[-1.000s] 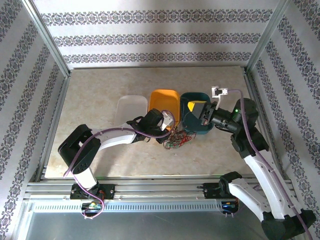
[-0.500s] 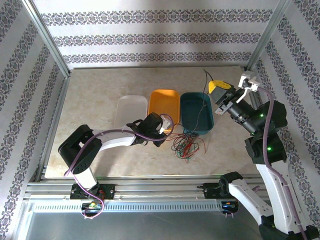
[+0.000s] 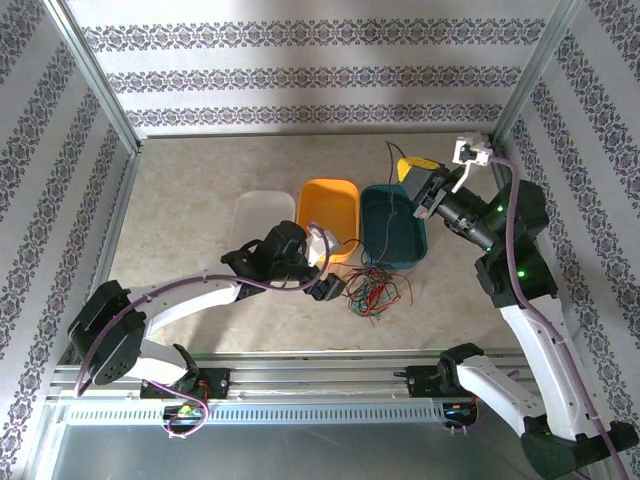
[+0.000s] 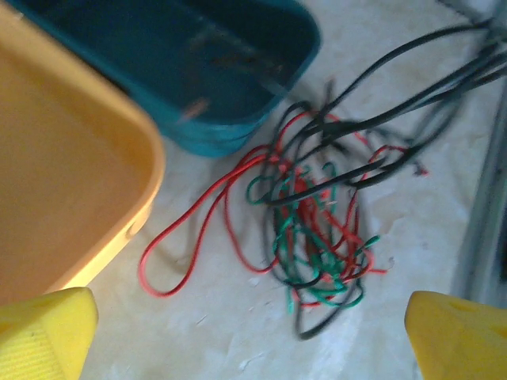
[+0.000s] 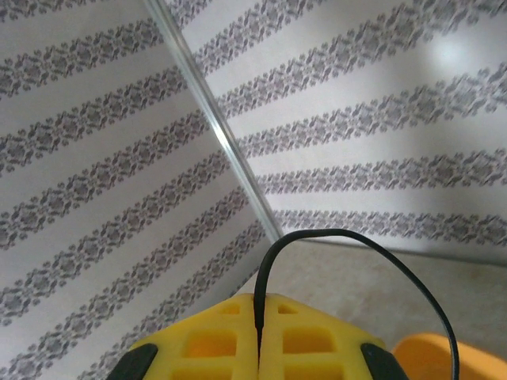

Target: Untangle the cables

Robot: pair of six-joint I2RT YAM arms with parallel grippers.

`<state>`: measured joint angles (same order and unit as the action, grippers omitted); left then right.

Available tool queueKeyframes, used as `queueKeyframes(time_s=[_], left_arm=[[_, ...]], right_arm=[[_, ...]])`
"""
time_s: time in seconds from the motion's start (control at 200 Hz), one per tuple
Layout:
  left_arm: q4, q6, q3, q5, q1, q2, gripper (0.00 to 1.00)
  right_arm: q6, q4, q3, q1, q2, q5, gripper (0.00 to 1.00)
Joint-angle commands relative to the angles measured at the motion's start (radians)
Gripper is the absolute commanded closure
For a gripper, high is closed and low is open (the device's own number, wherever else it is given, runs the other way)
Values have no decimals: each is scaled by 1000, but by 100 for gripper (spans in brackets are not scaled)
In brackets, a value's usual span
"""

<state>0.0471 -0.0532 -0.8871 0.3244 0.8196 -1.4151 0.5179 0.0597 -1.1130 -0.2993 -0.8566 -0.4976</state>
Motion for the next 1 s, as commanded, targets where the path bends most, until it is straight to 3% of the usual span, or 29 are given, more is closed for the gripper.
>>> queueKeyframes(time_s=[0.0,0.25,0.365,0.475,0.58,0.84,0.994], left_arm=[[1,41,-91,45,55,-54,0],[-78,62,-222,61,79,-236,14],[-145,29,-218,28,79,-281,41],[-216,-23,-178,-16,78,-287,73],[-260,-56,-121,-42,78,-266,87],[-103,1,-17,-82,78,-165,88],[-46,-22,70,-85,78,-97,73]], right_arm=[[38,-51,11,-37,5,11,100],[147,-154,10,-65,-13,16,100],[162,-174,-4,-64,-3,19,100],[144,-160,-20,-61,21,40,100],[119,-131,-20,-50,53,86,100],[9,-39,-26,-1,143,307,100],[-31,0,-44,43,151,370,100]])
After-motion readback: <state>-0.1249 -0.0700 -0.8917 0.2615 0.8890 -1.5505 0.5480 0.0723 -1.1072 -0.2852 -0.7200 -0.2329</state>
